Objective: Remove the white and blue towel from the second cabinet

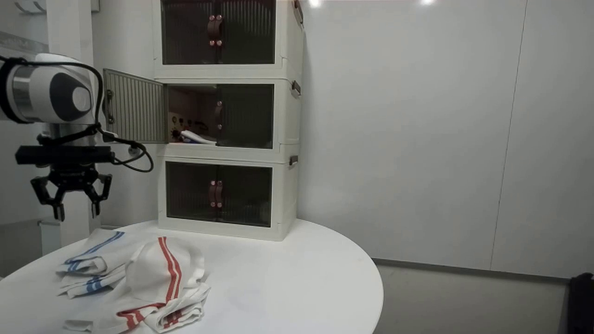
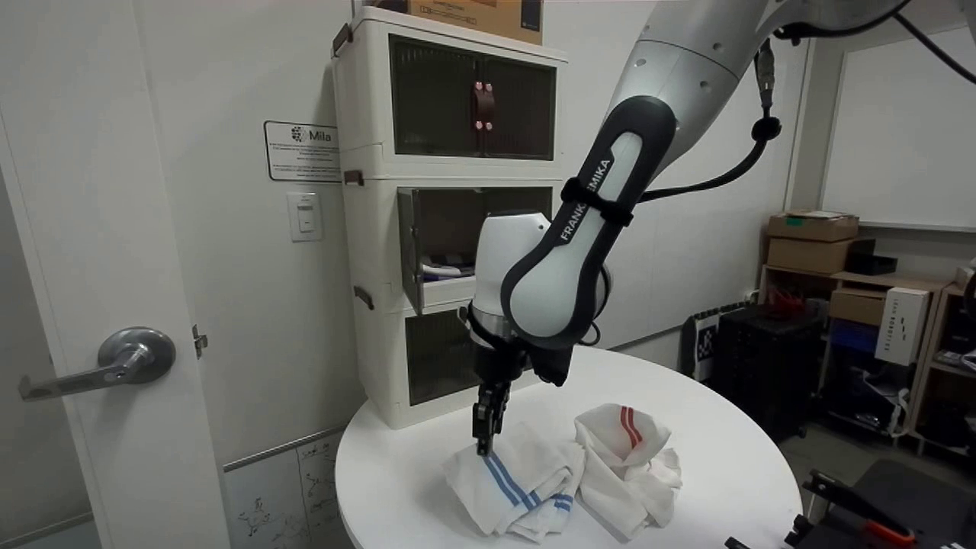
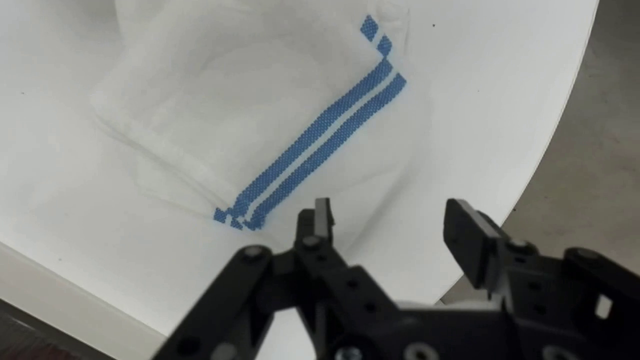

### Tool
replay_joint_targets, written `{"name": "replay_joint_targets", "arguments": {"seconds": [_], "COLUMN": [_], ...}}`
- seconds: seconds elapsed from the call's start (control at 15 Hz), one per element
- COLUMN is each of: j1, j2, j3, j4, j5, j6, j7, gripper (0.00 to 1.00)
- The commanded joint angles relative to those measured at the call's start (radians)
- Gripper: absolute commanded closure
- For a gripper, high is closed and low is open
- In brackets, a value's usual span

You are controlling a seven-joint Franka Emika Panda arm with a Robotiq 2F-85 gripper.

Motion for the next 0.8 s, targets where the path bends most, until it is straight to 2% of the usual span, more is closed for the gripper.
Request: {"name": "replay_joint_targets", "arguments": {"seconds": [0.0, 0.13, 0.47, 0.6, 0.73], "j1": [-0.056, -0.098, -0.213, -0.222, -0.214], "j2": [-0.011, -0.038, -0.198, -0.304, -0.413], "j3": [0.045, 0.076, 0.156, 0.143, 0.120], "j4": [0.005, -0.013, -0.084, -0.120, -0.148], "j5": [0.082, 0.131, 0.275, 0.312, 0.368], "j6": [-0.005, 0.009, -0.009, -0.057, -0.153], "j7": [-0.090, -0.129, -0.250, -0.278, -0.312], "gripper": [0.07, 0.00, 0.00, 0.00, 0.00]}}
